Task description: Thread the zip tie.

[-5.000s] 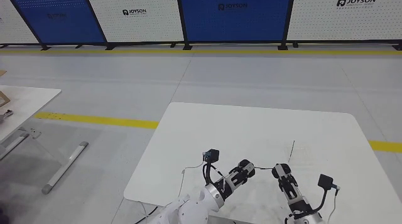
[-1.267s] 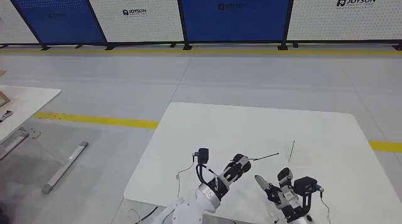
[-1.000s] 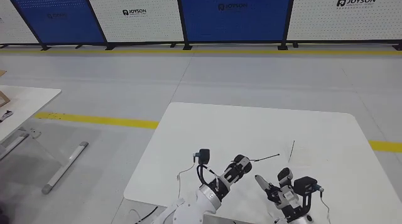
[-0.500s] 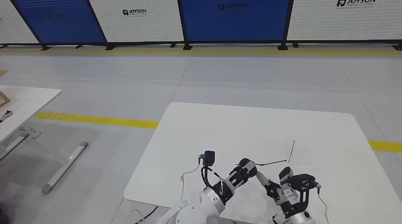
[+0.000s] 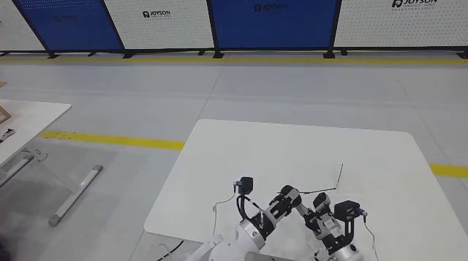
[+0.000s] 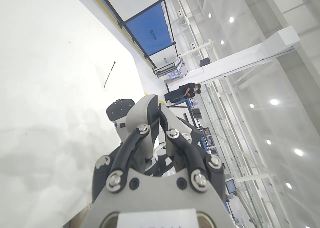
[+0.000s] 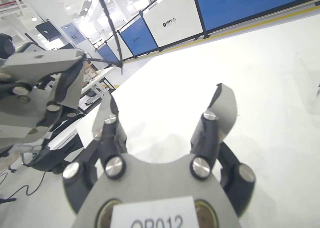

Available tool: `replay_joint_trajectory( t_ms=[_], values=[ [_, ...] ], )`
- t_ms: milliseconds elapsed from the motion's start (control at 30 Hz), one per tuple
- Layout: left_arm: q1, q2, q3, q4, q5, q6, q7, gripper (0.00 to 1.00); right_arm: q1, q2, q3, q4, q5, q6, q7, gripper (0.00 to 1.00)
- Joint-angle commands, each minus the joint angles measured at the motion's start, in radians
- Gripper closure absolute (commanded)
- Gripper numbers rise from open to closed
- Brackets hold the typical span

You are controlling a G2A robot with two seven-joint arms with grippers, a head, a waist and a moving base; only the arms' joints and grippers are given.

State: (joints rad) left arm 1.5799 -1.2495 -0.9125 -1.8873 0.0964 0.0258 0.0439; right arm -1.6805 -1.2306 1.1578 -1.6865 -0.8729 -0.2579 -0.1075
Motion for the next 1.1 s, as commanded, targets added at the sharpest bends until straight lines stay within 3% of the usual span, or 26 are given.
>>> replay_joint_trajectory(
  t_ms=[0,333,1067],
  values=[
    [-0.003,-0.001,0.003,0.005,-0.002,-0.001,0.003,1.00,-0.004,0.001,0.003,-0.004,0.001,-0.006,-0.002,0.60],
    [-0.008,-0.005,0.018,0.018,0.013,0.012,0.005,1.00,-0.004,0.005,0.016,-0.003,0.056,-0.082,0.039,0.59],
    [-0.015,-0.010,0.034,0.028,0.028,0.022,-0.002,1.00,-0.009,0.018,0.014,-0.016,0.078,-0.082,0.012,0.79]
  ],
)
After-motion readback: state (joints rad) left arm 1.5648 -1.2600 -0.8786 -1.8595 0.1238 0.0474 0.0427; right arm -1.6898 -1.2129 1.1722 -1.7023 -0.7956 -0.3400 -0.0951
